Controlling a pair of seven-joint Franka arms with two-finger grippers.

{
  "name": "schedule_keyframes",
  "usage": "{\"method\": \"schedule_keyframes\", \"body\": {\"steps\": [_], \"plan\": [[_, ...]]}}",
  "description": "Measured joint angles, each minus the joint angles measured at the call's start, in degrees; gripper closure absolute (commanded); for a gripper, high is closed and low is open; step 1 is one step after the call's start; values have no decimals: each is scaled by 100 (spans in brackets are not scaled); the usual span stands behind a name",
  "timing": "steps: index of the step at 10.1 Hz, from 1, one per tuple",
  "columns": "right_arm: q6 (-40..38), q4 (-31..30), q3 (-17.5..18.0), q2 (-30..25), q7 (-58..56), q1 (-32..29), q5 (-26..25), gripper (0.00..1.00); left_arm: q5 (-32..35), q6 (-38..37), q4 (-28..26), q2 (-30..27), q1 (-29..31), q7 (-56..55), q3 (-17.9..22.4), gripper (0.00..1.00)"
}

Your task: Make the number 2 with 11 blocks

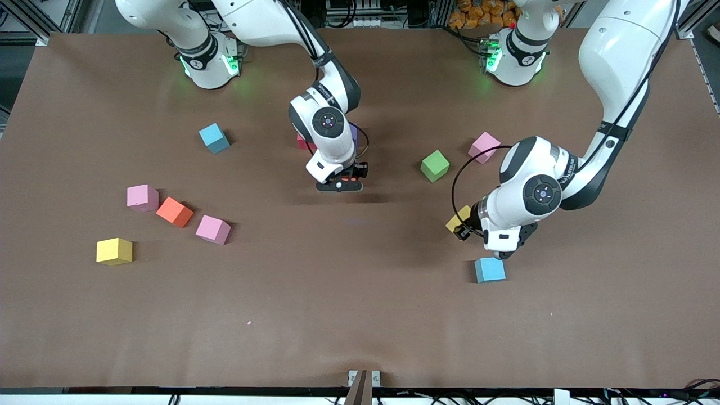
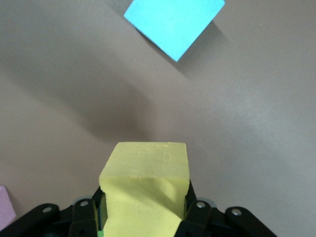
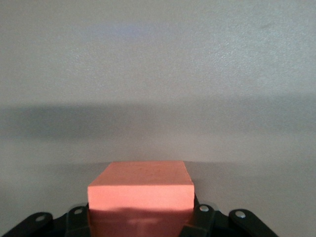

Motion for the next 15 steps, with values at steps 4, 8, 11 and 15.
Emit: {"method": "schedule_keyframes", "body": {"steps": [4,8,11,15], "plan": [[1,-61,-2,3,1,0,0,1,-81,-1,67,0,-149,-1233,-63,100],[4,-74,-4,-8,3,0,0,0,-167,-4,84,12,-279,-1948,-65,100],[-17,-21,-57,-225,13,-1,4,0,-497,-4,120,-9,-334,-2041,-210,100],[-91,14,-337,-824,-147,-124,11,0,-500,-4,147,-10,-371,-2631,-228,100]]}}
